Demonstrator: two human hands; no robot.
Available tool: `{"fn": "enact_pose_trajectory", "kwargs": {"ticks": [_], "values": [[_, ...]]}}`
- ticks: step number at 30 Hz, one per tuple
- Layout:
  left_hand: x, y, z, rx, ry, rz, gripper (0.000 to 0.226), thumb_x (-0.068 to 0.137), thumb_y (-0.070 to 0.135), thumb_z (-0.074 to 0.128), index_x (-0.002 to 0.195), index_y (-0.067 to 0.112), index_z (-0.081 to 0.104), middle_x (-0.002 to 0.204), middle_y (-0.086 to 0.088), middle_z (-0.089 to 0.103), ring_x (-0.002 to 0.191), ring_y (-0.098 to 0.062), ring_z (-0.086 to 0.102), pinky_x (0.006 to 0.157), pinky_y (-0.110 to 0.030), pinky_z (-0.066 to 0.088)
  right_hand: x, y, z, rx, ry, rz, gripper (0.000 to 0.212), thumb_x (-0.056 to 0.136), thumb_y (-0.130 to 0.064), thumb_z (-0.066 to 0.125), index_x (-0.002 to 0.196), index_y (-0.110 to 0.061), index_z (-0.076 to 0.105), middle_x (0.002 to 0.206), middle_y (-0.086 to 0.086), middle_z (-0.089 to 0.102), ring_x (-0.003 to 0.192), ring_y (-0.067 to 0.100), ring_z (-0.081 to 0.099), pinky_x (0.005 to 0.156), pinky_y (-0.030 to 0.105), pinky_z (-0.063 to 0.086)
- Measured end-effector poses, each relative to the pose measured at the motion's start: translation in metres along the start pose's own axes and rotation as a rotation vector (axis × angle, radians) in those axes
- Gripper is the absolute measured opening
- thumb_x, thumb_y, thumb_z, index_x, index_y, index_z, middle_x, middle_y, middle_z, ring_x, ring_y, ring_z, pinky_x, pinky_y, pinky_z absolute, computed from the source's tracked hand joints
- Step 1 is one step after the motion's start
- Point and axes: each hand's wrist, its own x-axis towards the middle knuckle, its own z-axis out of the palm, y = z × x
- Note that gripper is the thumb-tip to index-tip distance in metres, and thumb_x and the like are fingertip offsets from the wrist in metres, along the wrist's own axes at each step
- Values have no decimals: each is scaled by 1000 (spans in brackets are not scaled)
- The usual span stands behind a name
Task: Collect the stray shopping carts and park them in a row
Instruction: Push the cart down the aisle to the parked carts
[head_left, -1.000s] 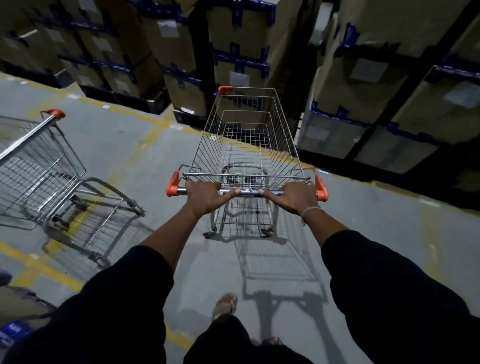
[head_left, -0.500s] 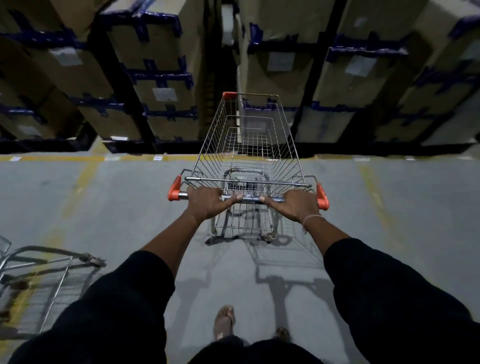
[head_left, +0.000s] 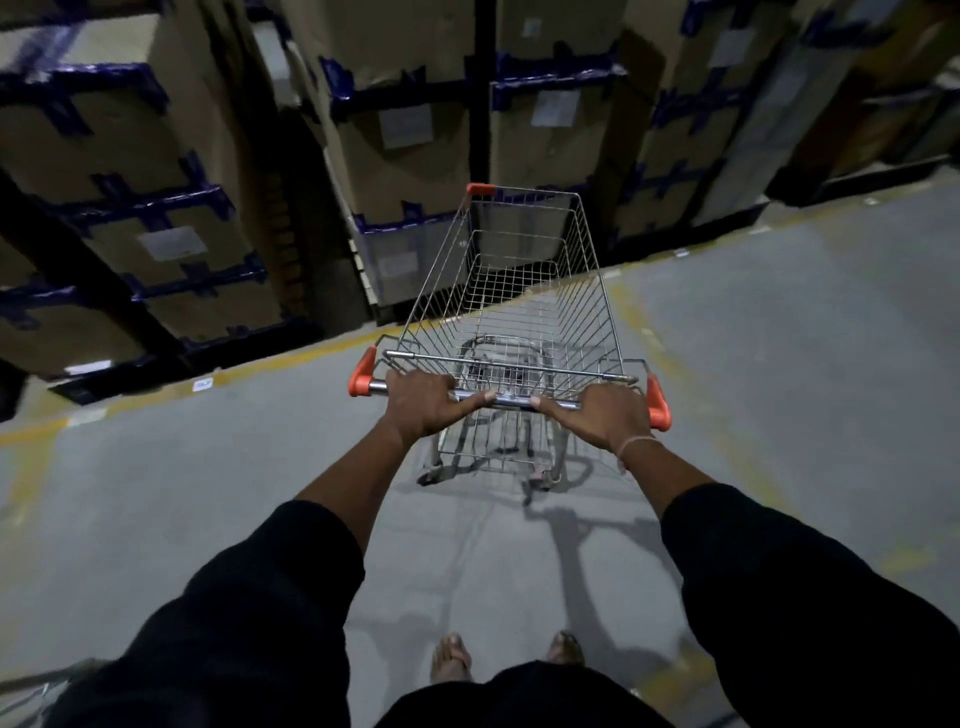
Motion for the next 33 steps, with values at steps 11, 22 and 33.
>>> {"fn": "enact_pose_trajectory", "kwargs": {"ticks": [11, 22, 33], "values": [[91, 65, 2, 65, -26, 302, 87, 77, 100, 14, 60, 24, 52, 58, 2, 57, 63, -19, 57, 88, -44, 44, -12, 66, 3, -21, 58, 295, 92, 77, -102, 19, 60, -21, 58, 57, -4, 53, 52, 13, 51, 53, 24, 32], [176, 156, 1, 102, -5, 522, 88, 81, 98, 24, 65, 20, 61, 57, 5, 57, 62, -16, 58, 72, -37, 28, -4, 150, 5, 84, 103, 492, 92, 69, -108, 12, 57, -24, 49, 55, -6, 52, 52, 13, 53, 58, 24, 42], [283, 287, -4, 111, -92, 691, 92, 72, 104, 14, 69, 25, 62, 62, 5, 61, 70, -17, 61, 73, -37, 33, 23, 269, -1, 144, 138, 675, 104, 62, -111, 3, 56, -22, 56, 66, 6, 70, 64, 24, 69, 73, 36, 58]]}}
